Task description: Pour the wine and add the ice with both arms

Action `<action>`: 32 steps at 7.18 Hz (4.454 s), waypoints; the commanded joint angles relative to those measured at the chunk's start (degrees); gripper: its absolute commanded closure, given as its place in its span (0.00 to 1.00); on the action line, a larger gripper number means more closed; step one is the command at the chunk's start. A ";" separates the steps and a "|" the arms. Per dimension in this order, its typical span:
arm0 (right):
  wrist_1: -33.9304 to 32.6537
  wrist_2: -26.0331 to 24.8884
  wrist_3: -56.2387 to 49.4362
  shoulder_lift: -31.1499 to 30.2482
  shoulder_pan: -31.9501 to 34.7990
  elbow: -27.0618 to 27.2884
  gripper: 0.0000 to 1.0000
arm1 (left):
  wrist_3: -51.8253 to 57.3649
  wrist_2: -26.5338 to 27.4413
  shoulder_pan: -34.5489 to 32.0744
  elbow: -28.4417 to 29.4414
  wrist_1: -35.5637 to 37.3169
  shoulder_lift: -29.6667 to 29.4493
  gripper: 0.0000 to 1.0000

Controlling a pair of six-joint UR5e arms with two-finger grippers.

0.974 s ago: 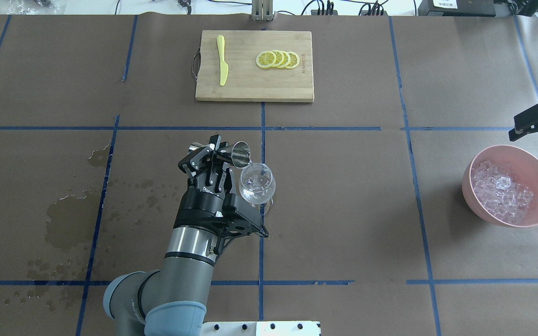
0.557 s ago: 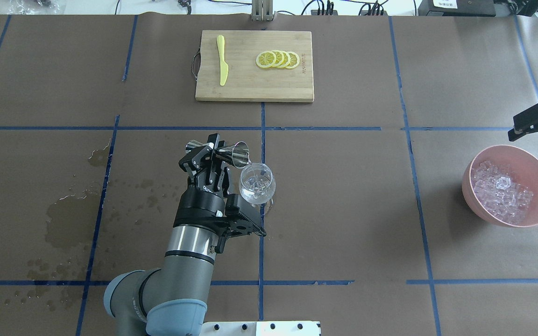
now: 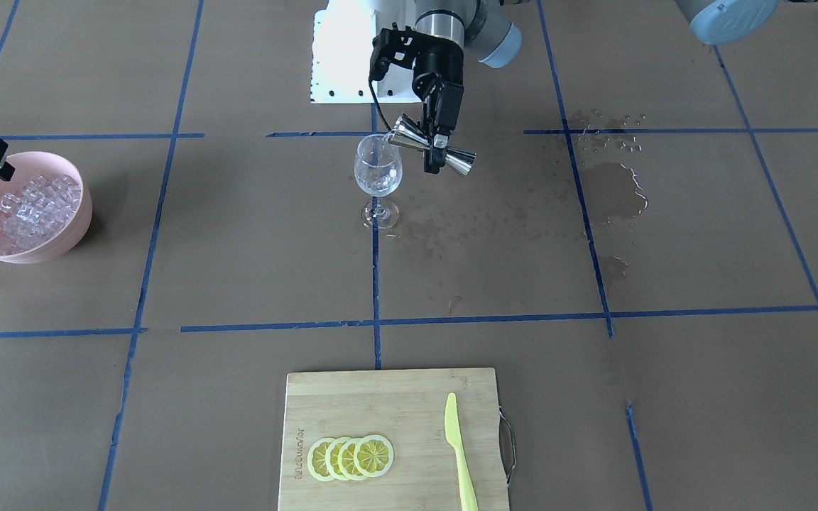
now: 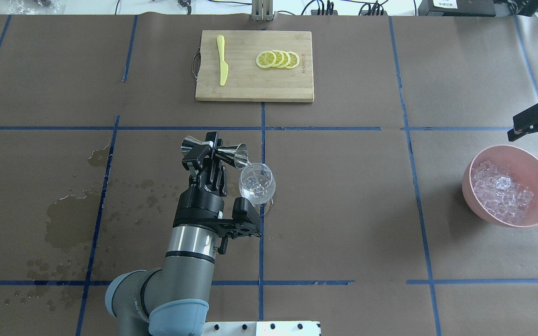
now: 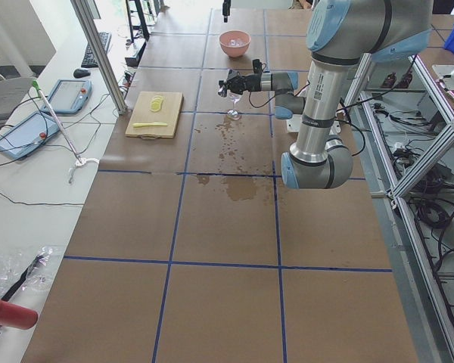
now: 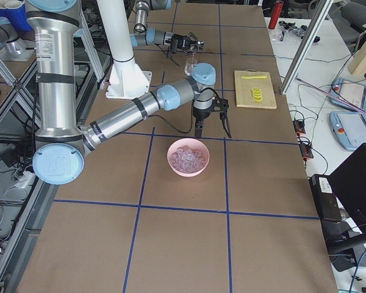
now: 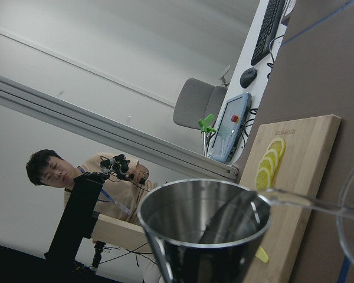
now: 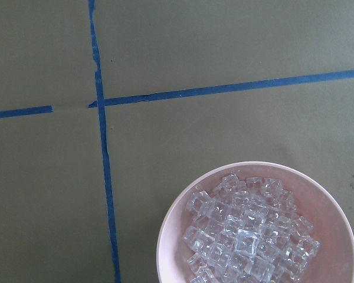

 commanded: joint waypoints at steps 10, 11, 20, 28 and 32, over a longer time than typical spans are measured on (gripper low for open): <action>0.00 0.10 0.00 -0.27 -0.08 -0.17 0.00 | 17.81 3.02 0.75 0.76 -0.44 -1.38 1.00; 0.00 0.10 0.00 -0.27 -0.08 -0.17 0.00 | 16.50 3.02 0.75 0.76 -2.01 -1.21 1.00; 5.17 -4.71 4.29 -0.53 -3.58 0.09 0.00 | -14.07 -0.12 0.66 5.68 -32.92 -0.33 1.00; 22.41 -13.00 8.09 -9.76 -11.06 -5.09 0.00 | -29.39 -8.04 -3.81 2.53 -35.95 0.98 1.00; 22.50 -16.42 11.07 -10.46 -14.84 -5.53 0.00 | -34.91 -19.95 -12.66 -1.76 -36.04 12.71 1.00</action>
